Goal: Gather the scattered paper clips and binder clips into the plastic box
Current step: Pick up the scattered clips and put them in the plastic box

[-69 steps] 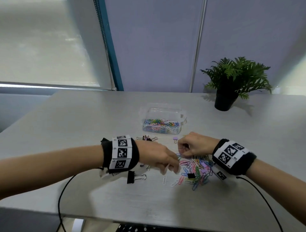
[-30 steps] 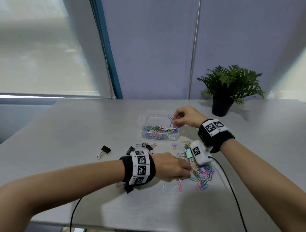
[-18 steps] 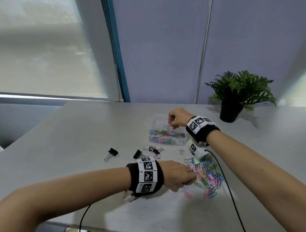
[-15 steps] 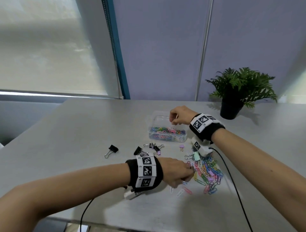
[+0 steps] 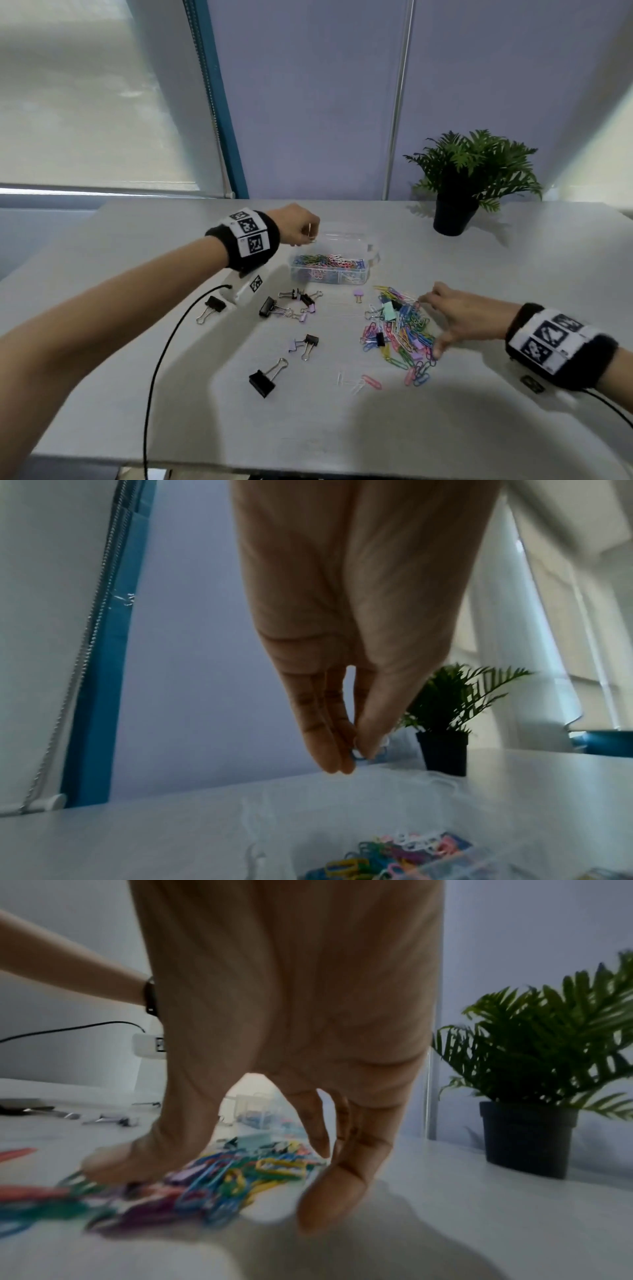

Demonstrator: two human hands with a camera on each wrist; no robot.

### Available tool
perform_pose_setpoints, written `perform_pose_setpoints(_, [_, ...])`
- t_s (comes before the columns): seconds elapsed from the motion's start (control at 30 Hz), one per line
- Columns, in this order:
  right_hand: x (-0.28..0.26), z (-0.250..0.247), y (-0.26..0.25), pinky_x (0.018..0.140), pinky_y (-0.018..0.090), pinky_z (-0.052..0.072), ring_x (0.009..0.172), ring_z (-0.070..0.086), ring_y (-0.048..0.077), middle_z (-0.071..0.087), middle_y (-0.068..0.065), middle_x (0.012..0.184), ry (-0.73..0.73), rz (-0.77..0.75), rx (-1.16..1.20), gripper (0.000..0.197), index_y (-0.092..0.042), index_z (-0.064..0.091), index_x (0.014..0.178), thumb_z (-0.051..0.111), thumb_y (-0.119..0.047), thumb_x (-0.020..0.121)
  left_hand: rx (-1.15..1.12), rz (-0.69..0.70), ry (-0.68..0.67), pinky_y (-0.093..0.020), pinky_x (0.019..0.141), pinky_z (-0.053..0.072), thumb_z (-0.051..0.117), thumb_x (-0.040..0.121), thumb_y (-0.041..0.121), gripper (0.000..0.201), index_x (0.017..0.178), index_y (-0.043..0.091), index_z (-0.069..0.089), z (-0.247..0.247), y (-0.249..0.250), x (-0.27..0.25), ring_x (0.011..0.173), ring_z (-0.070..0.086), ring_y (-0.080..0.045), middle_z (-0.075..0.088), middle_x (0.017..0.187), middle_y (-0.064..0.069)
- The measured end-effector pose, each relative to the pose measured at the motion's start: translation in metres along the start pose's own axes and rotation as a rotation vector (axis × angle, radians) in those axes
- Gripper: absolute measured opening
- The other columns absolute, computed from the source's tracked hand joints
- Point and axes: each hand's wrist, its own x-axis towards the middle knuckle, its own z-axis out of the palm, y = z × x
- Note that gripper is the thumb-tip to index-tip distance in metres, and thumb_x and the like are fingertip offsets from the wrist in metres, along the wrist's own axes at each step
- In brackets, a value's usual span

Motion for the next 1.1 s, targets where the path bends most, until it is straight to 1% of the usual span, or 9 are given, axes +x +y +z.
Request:
perform_pose_setpoints(0.13, [0.008,0.015,-0.016,0.084,0.022,0.042,0.095,0.044,0.015,0.031,0.003,0.115,0.042,-0.040,0.054,0.108,-0.011,0.020,0.141,0.078,-0.052,0.060,0.012,-0.085,-0.083,-0.030,0.082,0.048,0.051,0.087,0.002,0.023,0.108,0.005,0.060,0.017,0.000,0.022,0.091,0.062,-0.023,0.065,0.111,-0.014])
perform_pose_setpoints(0.3, [0.037,0.013,-0.048,0.098,0.031,0.040,0.114,0.046,0.026,0.026,0.011,0.132,0.041,-0.107,0.133,0.105,-0.012,0.019,0.143,0.081,-0.042,0.063,0.085,-0.005,-0.071,-0.035,0.093,0.043,0.050,0.089,0.009,0.030,0.119,0.009,0.054,0.030,0.019,0.017,0.113,0.051,-0.027,0.052,0.124,-0.013])
perform_pose_setpoints(0.4, [0.047,0.012,-0.075,0.092,0.033,0.042,0.108,0.047,0.027,0.032,0.012,0.128,0.042,-0.174,0.134,0.086,-0.011,0.031,0.133,0.079,-0.036,0.067,0.079,0.204,0.108,-0.039,0.090,0.047,0.046,0.091,0.011,0.026,0.115,0.011,0.057,0.036,0.042,-0.001,0.111,0.051,-0.025,0.052,0.121,-0.010])
perform_pose_setpoints(0.5, [0.056,0.009,-0.099,0.087,0.034,0.039,0.103,0.044,0.026,0.038,0.013,0.124,0.086,-0.233,0.135,0.058,-0.008,0.040,0.120,0.072,-0.028,0.076,0.015,0.384,0.067,-0.039,0.087,0.045,0.050,0.089,0.011,0.021,0.108,0.007,0.061,0.047,0.063,-0.011,0.103,0.054,-0.027,0.057,0.113,-0.013])
perform_pose_setpoints(0.63, [0.059,0.004,-0.111,0.085,0.035,0.040,0.102,0.046,0.027,0.050,0.014,0.114,0.163,-0.260,0.085,0.031,-0.006,0.052,0.108,0.064,-0.021,0.084,0.045,0.382,-0.048,-0.032,0.091,0.040,0.050,0.085,-0.001,0.033,0.116,0.003,0.059,0.059,0.071,-0.004,0.107,0.055,-0.028,0.057,0.119,-0.014])
perform_pose_setpoints(0.73, [0.053,0.003,-0.104,0.068,0.033,0.036,0.083,0.045,0.023,0.056,0.014,0.090,0.247,-0.273,0.137,0.013,-0.006,0.053,0.079,0.063,-0.013,0.081,0.101,0.397,-0.072,-0.034,0.097,0.039,0.050,0.086,-0.003,0.041,0.127,0.004,0.052,0.063,0.077,0.007,0.115,0.052,-0.028,0.053,0.126,-0.015])
perform_pose_setpoints(0.8, [0.047,0.003,-0.092,0.065,0.033,0.038,0.077,0.048,0.020,0.060,0.011,0.084,0.250,-0.265,0.158,0.009,-0.008,0.057,0.076,0.064,-0.014,0.079,0.122,0.429,-0.080,-0.036,0.096,0.039,0.050,0.086,-0.003,0.044,0.130,0.004,0.049,0.061,0.088,0.015,0.115,0.052,-0.029,0.052,0.127,-0.016])
perform_pose_setpoints(0.97, [0.021,-0.011,-0.063,0.063,0.007,0.042,0.065,0.056,-0.007,0.062,-0.017,0.074,0.139,-0.261,0.276,0.017,-0.021,0.070,0.093,0.069,-0.014,0.077,0.195,0.361,-0.182,-0.039,0.093,0.039,0.041,0.094,0.007,0.038,0.132,0.002,0.043,0.060,0.123,0.040,0.116,0.050,-0.033,0.045,0.130,-0.021])
perform_pose_setpoints(1.1, [0.017,-0.019,-0.026,0.063,0.004,0.040,0.067,0.057,-0.006,0.071,-0.007,0.089,0.179,-0.137,0.276,0.017,-0.019,0.068,0.092,0.070,-0.013,0.077,0.242,0.283,-0.201,-0.039,0.092,0.040,0.044,0.094,0.015,0.034,0.125,0.001,0.046,0.065,0.135,0.051,0.115,0.051,-0.035,0.047,0.125,-0.022])
